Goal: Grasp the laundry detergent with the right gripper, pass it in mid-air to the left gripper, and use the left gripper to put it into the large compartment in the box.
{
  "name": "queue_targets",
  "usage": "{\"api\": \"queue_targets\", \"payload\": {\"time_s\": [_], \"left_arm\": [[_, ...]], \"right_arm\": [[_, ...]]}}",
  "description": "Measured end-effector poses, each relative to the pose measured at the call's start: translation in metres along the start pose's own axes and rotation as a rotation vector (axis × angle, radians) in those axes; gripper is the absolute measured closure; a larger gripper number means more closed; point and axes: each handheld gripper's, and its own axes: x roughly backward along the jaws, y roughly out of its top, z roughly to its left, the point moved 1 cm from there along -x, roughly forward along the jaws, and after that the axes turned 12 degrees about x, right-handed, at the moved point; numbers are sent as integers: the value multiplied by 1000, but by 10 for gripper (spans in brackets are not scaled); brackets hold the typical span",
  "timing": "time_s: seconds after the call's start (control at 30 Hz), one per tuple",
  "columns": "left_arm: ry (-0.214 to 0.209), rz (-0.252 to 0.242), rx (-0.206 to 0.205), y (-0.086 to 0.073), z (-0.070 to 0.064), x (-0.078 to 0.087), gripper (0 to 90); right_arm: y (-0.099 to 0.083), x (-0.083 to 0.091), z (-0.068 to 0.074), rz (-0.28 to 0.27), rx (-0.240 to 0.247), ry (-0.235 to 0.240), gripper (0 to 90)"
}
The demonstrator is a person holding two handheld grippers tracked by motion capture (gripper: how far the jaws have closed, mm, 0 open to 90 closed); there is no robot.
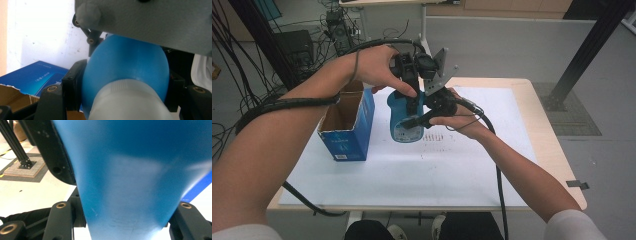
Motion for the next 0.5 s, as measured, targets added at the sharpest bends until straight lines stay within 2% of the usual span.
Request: {"api": "queue_targets", "payload": {"time_s": [0.5], "left_arm": [[3,-3,-8,0,-1,-1,352]], "right_arm": [[-1,0,0,2,0,-2,437]]}}
